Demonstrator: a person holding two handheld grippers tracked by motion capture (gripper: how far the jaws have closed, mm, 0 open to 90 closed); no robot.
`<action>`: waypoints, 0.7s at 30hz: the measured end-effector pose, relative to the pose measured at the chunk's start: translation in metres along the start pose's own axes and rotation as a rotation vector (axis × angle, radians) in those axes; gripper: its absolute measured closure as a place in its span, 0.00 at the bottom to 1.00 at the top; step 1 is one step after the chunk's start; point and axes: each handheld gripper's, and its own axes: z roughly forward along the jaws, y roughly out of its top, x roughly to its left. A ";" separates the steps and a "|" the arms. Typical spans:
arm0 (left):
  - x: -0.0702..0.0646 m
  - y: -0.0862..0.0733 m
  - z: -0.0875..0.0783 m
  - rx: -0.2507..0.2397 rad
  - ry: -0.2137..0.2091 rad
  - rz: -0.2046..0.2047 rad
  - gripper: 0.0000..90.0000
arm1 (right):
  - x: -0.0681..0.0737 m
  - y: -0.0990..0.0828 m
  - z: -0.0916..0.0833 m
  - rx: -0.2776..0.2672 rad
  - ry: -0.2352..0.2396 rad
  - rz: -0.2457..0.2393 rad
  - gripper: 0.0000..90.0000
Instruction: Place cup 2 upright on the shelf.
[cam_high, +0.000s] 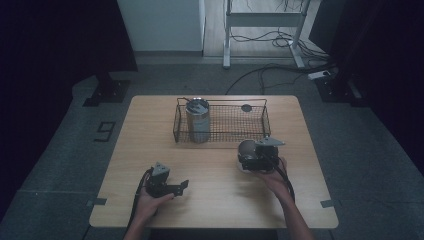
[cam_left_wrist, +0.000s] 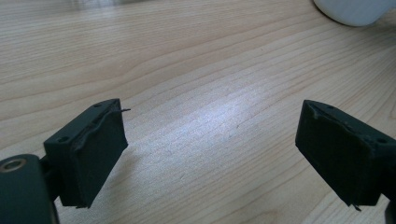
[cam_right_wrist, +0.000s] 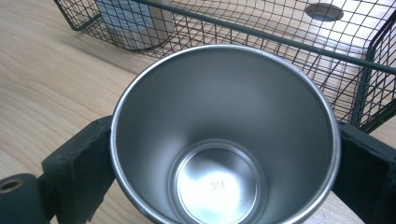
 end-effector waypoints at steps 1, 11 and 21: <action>0.000 0.000 0.000 0.000 0.000 0.001 0.10 | 0.000 0.000 0.000 0.000 0.001 0.001 0.06; 0.000 -0.001 -0.001 -0.005 0.002 0.002 0.10 | 0.001 -0.002 -0.002 -0.008 -0.007 -0.018 0.06; -0.001 0.000 -0.002 -0.003 -0.003 0.000 0.10 | -0.001 -0.003 -0.005 -0.011 -0.016 -0.018 0.07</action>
